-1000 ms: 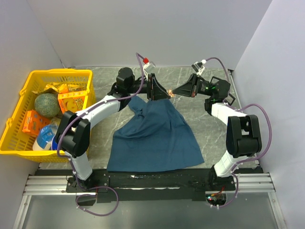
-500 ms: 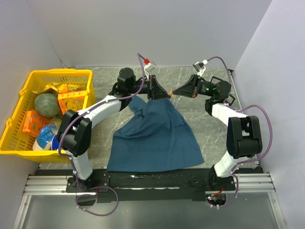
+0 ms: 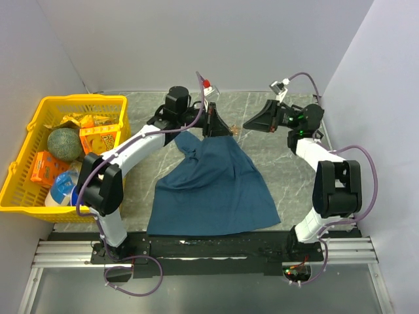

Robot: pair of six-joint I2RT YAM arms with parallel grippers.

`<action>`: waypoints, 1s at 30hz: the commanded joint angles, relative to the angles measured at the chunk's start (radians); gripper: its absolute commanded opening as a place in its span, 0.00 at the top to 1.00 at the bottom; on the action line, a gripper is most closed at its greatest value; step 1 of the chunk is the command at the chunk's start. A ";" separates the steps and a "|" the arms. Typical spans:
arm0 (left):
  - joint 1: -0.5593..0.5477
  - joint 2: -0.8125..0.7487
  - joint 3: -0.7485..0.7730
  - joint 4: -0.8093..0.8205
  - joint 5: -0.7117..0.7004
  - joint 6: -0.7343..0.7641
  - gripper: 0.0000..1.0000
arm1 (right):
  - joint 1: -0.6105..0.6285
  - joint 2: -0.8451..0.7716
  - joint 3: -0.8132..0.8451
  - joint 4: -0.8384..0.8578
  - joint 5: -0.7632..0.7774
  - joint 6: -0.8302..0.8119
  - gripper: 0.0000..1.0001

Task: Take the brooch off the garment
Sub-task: Remove the brooch from the clothes.

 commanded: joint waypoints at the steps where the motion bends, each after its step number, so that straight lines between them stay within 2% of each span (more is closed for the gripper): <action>1: -0.001 -0.079 0.087 -0.339 -0.007 0.333 0.99 | -0.061 -0.098 0.082 -0.240 -0.066 -0.214 0.65; 2: -0.001 -0.082 0.101 -0.390 -0.013 0.370 0.99 | -0.066 -0.117 0.091 -0.455 -0.062 -0.367 0.64; 3: -0.001 -0.088 0.120 -0.488 -0.020 0.470 0.99 | -0.067 -0.157 0.112 -0.638 -0.050 -0.496 0.64; 4: -0.001 -0.090 0.131 -0.526 -0.029 0.506 0.99 | -0.067 -0.177 0.199 -0.863 0.029 -0.866 0.62; 5: -0.001 -0.092 0.153 -0.572 -0.035 0.539 0.99 | -0.043 -0.190 0.259 -1.348 0.086 -1.061 0.61; 6: -0.001 -0.095 0.164 -0.638 -0.037 0.594 0.99 | -0.029 -0.197 0.359 -1.490 0.132 -1.215 0.60; 7: -0.001 -0.095 0.173 -0.678 -0.041 0.620 0.99 | -0.026 -0.197 0.378 -1.569 0.162 -1.327 0.60; 11: -0.013 -0.075 0.286 -0.885 -0.084 0.759 0.99 | -0.001 -0.220 0.369 -1.565 0.194 -1.318 0.60; 13: -0.026 -0.053 0.326 -1.023 -0.110 0.852 0.99 | 0.026 -0.239 0.369 -1.614 0.211 -1.392 0.61; 16: -0.055 -0.043 0.354 -1.134 -0.147 0.936 0.99 | 0.090 -0.253 0.364 -1.692 0.245 -1.497 0.61; 21: -0.082 -0.058 0.338 -1.186 -0.174 0.981 0.99 | 0.183 -0.260 0.341 -1.746 0.300 -1.603 0.62; 27: -0.118 -0.007 0.427 -1.377 -0.225 1.059 0.99 | 0.266 -0.303 0.301 -1.786 0.331 -1.735 0.63; 30: -0.132 -0.013 0.406 -1.381 -0.270 1.056 0.99 | 0.290 -0.317 0.263 -1.787 0.343 -1.770 0.63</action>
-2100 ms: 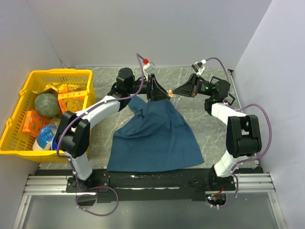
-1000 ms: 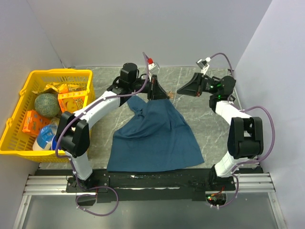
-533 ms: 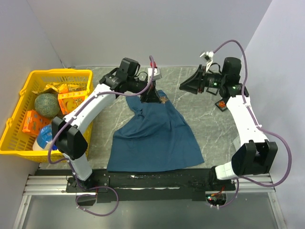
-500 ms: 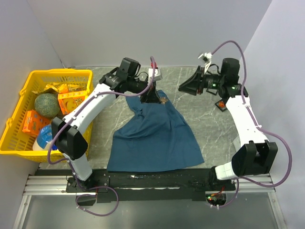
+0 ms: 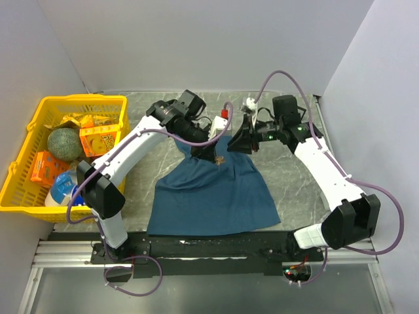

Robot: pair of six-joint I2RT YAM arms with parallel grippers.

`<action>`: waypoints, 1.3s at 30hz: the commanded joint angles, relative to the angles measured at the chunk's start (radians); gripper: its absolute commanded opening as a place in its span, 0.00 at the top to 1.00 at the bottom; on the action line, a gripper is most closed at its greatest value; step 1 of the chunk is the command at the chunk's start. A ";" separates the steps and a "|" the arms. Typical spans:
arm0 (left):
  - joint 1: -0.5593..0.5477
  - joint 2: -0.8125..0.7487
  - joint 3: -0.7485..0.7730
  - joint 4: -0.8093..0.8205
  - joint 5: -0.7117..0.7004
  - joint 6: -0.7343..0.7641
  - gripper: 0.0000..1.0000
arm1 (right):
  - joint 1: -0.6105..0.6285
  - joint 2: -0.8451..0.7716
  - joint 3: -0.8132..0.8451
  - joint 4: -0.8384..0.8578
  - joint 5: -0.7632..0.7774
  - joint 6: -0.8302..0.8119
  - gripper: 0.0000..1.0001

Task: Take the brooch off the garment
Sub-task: Remove the brooch from the clothes.

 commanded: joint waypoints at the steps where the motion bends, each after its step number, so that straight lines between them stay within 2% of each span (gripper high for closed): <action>1: -0.024 -0.003 0.018 -0.092 -0.067 0.054 0.99 | 0.036 -0.060 -0.049 -0.024 0.025 -0.116 0.64; 9: -0.033 -0.013 -0.007 -0.080 -0.064 0.030 0.99 | 0.059 -0.126 -0.244 0.239 -0.050 0.008 0.64; 18: -0.034 0.016 0.015 -0.083 -0.047 0.008 0.99 | 0.064 -0.158 -0.324 0.408 -0.064 0.173 0.64; 23: -0.034 0.040 0.036 -0.094 -0.015 0.001 0.99 | 0.064 -0.182 -0.402 0.574 -0.081 0.275 0.64; 29: -0.034 0.069 0.061 -0.095 0.002 -0.019 0.99 | 0.064 -0.168 -0.423 0.575 -0.087 0.283 0.64; 33: -0.033 0.082 0.071 -0.097 0.016 -0.022 0.99 | 0.068 -0.170 -0.448 0.634 -0.084 0.299 0.64; 39: -0.033 0.097 0.090 -0.114 0.044 -0.019 0.99 | 0.078 -0.161 -0.445 0.609 -0.069 0.266 0.65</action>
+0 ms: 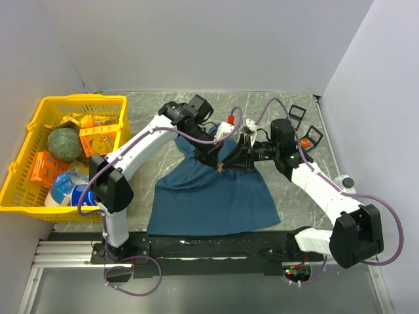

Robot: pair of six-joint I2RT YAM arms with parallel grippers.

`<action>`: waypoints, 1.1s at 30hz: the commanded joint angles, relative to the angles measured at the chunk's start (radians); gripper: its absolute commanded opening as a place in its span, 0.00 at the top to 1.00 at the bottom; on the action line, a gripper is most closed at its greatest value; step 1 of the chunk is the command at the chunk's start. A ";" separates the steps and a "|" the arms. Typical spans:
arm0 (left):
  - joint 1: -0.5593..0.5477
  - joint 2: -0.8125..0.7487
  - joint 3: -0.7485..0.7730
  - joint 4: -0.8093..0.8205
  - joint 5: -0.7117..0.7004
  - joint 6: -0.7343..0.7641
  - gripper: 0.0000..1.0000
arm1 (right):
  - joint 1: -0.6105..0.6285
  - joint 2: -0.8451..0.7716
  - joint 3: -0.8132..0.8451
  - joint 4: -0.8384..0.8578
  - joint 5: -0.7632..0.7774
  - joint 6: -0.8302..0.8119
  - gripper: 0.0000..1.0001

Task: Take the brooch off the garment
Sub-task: Remove the brooch from the clothes.

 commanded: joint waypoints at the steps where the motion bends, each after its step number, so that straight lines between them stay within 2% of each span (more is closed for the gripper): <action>1: -0.002 0.005 0.055 -0.021 0.059 -0.005 0.99 | 0.014 -0.002 0.003 0.044 0.006 -0.018 0.65; 14: 0.001 0.007 0.055 -0.028 0.079 -0.002 0.99 | 0.019 0.018 0.023 -0.014 0.023 -0.061 0.74; 23: 0.010 0.012 0.060 -0.009 0.087 -0.019 0.99 | 0.020 0.019 0.026 -0.027 0.003 -0.073 0.94; 26: 0.016 0.009 0.060 0.005 0.078 -0.036 0.85 | 0.020 0.021 0.029 -0.028 0.000 -0.070 0.98; 28: 0.030 -0.001 0.054 0.031 0.075 -0.053 0.84 | 0.019 0.019 0.027 -0.027 0.000 -0.065 0.99; 29: 0.036 -0.005 0.050 0.041 0.076 -0.062 0.78 | 0.015 0.018 0.026 -0.016 0.000 -0.055 0.99; 33: 0.093 -0.045 0.017 0.104 0.093 -0.105 0.68 | -0.006 0.010 0.021 0.036 -0.018 -0.003 1.00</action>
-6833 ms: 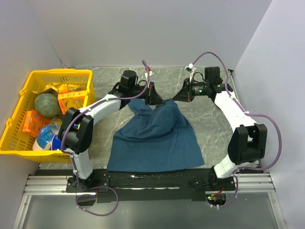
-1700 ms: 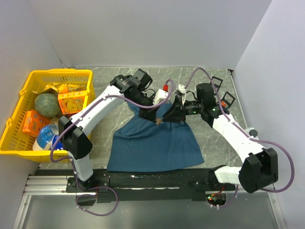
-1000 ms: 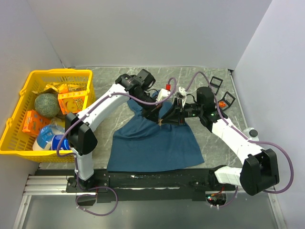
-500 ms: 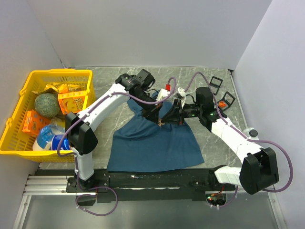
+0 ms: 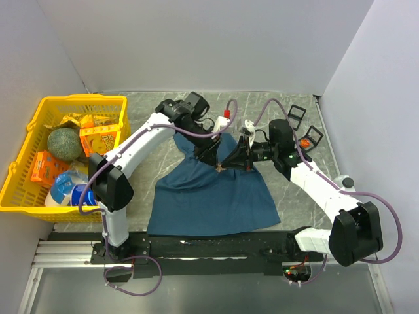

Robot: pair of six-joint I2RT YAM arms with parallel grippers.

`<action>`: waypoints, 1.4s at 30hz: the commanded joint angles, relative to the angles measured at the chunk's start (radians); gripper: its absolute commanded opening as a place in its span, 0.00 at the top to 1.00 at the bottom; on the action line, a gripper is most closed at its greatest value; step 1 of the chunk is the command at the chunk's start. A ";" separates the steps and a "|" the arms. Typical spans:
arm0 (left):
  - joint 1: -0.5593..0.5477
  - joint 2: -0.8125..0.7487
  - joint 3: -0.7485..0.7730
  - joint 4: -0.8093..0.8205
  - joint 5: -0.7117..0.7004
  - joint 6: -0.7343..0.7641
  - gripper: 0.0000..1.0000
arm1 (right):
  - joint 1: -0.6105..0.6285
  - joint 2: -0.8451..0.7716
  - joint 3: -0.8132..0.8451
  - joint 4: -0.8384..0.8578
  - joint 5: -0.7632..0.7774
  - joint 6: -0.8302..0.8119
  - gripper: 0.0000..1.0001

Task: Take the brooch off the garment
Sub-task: Remove the brooch from the clothes.

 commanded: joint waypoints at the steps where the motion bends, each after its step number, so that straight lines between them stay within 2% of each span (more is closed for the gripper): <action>1: 0.086 -0.077 -0.005 0.130 0.053 -0.078 0.65 | -0.020 -0.010 0.020 0.066 -0.032 0.059 1.00; 9: 0.219 -0.200 -0.172 0.434 0.136 -0.251 0.58 | -0.078 -0.013 0.026 0.301 -0.070 0.373 1.00; 12: 0.226 -0.257 -0.256 0.639 0.168 -0.354 0.54 | -0.109 0.012 0.013 0.515 -0.093 0.577 1.00; 13: 0.226 -0.269 -0.270 0.681 0.182 -0.401 0.54 | -0.122 0.019 -0.004 0.654 -0.097 0.639 1.00; 14: 0.226 -0.269 -0.283 0.756 0.196 -0.424 0.54 | -0.136 0.029 -0.013 0.742 -0.098 0.768 1.00; 16: 0.224 -0.246 -0.295 0.799 0.266 -0.485 0.55 | -0.158 0.070 -0.026 0.947 -0.106 0.890 1.00; 17: 0.223 -0.234 -0.290 0.808 0.291 -0.495 0.56 | -0.179 0.087 -0.026 1.006 -0.109 1.003 1.00; 20: 0.204 -0.195 -0.272 0.827 0.314 -0.510 0.57 | -0.214 0.150 -0.035 1.222 -0.104 1.188 1.00; 22: 0.187 -0.202 -0.300 0.912 0.308 -0.546 0.56 | -0.221 0.165 -0.043 1.257 -0.097 1.218 1.00; 24: 0.172 -0.214 -0.349 1.050 0.315 -0.668 0.56 | -0.221 0.147 -0.055 1.245 -0.083 1.200 1.00; 25: 0.164 -0.215 -0.353 1.068 0.320 -0.687 0.56 | -0.221 0.139 -0.061 1.232 -0.080 1.174 1.00; 28: 0.135 -0.192 -0.309 1.011 0.317 -0.658 0.57 | -0.221 0.113 -0.072 1.200 -0.074 1.139 1.00; 33: 0.095 -0.179 -0.320 1.054 0.328 -0.697 0.59 | -0.221 0.089 -0.083 1.169 -0.066 1.106 1.00; 39: 0.083 -0.177 -0.326 1.075 0.332 -0.713 0.68 | -0.222 0.082 -0.086 1.157 -0.060 1.087 1.00; 42: 0.083 -0.182 -0.326 1.066 0.334 -0.705 0.68 | -0.225 0.082 -0.086 1.146 -0.058 1.076 1.00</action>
